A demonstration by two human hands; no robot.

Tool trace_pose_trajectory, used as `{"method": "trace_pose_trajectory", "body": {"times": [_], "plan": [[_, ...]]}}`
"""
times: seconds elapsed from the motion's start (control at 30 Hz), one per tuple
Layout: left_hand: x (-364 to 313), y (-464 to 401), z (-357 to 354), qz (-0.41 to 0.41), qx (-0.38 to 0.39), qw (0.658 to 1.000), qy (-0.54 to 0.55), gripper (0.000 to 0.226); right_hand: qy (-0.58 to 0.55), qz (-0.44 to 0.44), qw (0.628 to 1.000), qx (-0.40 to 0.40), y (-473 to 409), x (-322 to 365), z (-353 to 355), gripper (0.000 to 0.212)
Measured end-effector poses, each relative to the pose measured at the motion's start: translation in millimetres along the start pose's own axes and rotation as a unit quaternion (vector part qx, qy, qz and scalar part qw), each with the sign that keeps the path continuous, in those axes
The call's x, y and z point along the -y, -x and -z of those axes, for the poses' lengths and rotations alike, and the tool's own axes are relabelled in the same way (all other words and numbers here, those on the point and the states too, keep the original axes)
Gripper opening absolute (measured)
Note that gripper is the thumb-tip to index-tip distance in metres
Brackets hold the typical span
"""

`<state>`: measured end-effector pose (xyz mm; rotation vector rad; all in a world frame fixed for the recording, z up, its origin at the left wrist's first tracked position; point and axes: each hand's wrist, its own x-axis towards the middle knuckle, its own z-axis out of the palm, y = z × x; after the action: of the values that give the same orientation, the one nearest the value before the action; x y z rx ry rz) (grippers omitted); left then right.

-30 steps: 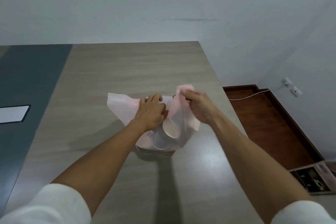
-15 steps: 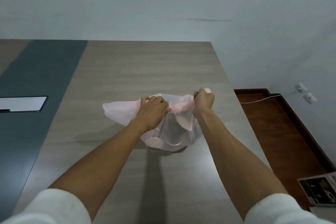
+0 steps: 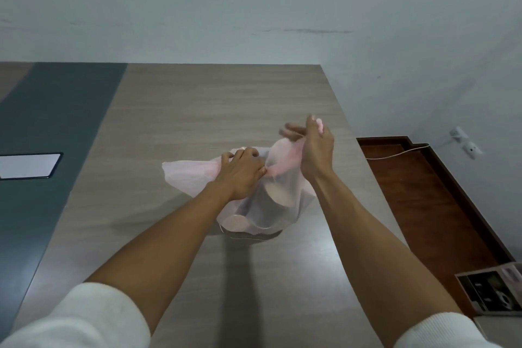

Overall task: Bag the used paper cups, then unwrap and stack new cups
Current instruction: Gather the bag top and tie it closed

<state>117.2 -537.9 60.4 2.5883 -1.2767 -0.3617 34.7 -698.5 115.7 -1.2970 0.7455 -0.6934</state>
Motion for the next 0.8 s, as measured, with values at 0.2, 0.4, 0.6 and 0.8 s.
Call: {"method": "trace_pose_trajectory", "body": {"times": [0.2,0.4,0.6,0.8], "plan": [[11.4,3.6,-1.6,0.018,0.002,0.999,0.046,0.036,0.440,0.156,0.847,0.252,-12.1,-16.3,12.1,0.021],[16.2,7.8,7.5,0.040,-0.030,0.999,0.005,0.039,0.700,0.253,0.610,0.272,-13.6,-41.4,10.0,0.050],[34.4,59.2,12.7,0.206,-0.433,0.877,0.013,0.084,0.707,0.204,0.637,0.228,-15.7,-52.3,-7.2,0.059],[42.0,63.6,-9.1,0.370,-0.393,0.624,0.564,0.132,0.694,0.163,0.672,0.198,-21.7,-61.6,-10.2,0.057]]}}
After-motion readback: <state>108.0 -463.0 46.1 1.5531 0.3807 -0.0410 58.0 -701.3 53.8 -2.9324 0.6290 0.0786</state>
